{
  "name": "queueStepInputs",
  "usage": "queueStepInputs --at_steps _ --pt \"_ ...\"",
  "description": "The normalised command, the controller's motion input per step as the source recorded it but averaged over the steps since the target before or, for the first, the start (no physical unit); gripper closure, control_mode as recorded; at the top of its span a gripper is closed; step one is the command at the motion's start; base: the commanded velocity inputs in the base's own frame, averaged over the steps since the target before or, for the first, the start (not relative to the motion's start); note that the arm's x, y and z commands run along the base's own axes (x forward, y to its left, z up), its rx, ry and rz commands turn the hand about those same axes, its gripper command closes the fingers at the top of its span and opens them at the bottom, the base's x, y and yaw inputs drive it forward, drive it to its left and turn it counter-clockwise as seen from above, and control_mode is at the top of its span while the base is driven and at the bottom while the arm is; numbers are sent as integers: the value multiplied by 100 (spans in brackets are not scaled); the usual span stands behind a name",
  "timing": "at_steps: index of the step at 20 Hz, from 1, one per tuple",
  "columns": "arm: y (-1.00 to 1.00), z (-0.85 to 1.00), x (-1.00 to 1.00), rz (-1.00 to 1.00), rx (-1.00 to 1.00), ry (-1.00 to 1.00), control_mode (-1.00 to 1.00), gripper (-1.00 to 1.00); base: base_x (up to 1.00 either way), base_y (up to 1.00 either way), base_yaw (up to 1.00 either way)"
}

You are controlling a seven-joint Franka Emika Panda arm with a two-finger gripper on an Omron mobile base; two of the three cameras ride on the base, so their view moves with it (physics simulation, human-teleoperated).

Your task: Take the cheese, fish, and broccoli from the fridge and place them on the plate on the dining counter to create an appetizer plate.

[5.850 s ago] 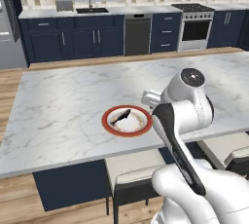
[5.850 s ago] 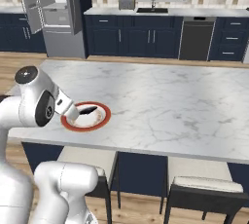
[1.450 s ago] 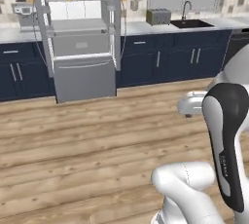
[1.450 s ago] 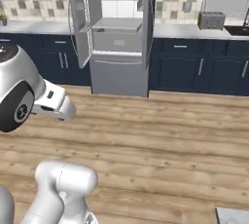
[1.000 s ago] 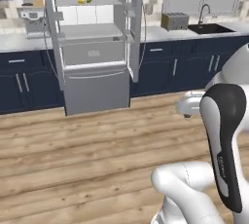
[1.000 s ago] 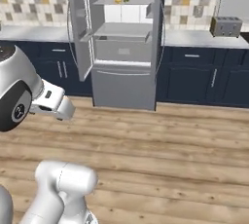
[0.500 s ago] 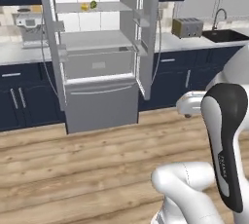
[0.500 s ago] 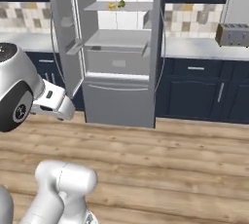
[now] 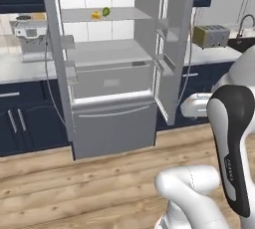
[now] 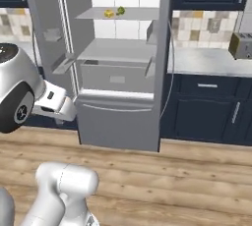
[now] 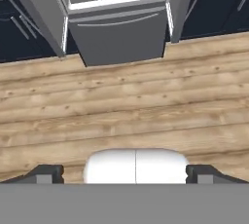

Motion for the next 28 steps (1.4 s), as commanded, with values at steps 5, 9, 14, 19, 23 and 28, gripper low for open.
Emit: queueStepInputs --at_steps 5,9,14,19,23,28 --pt "0 0 0 0 0 0 100 -100 100 45 0" --pt "0 0 0 0 0 0 100 -100 100 20 0" --pt "0 0 0 0 0 0 100 -100 100 22 0" --pt "0 0 0 0 0 0 100 -100 100 30 0" --pt "0 0 0 0 0 0 100 -100 100 18 0" --pt "0 0 0 0 0 0 100 -100 100 10 2"
